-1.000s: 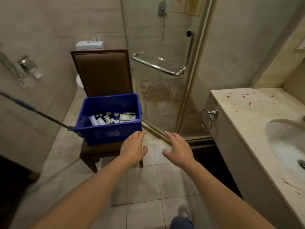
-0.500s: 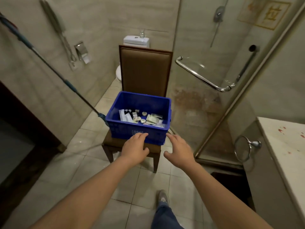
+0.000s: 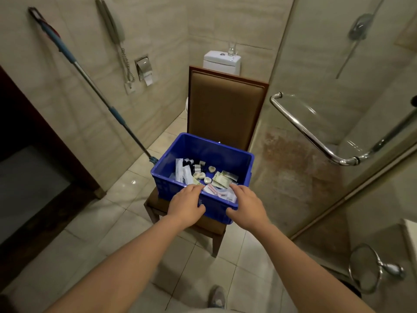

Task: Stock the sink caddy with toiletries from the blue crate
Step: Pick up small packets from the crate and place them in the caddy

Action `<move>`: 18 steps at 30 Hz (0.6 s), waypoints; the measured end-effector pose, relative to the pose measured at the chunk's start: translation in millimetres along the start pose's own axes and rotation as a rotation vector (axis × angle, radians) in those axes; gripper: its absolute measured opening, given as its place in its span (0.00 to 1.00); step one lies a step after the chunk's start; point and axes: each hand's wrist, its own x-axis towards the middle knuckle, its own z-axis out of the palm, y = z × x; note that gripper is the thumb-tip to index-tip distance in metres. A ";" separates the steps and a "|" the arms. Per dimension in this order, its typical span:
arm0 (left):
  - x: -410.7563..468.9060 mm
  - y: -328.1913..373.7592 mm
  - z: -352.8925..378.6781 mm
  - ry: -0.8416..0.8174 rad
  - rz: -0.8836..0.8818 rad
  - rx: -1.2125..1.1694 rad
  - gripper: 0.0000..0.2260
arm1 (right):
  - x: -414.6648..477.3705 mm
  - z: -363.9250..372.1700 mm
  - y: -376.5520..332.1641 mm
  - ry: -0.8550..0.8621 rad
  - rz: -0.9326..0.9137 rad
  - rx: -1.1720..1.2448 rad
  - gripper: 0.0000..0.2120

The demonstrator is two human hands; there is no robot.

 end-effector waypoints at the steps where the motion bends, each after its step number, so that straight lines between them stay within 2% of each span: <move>1: 4.1 1.0 2.6 0.001 -0.010 0.005 0.28 | 4.3 -0.1 3.9 -0.005 -0.006 0.001 0.37; 18: 71.7 -4.8 21.4 -0.068 -0.020 0.077 0.29 | 70.6 5.1 32.4 -0.097 0.037 0.027 0.38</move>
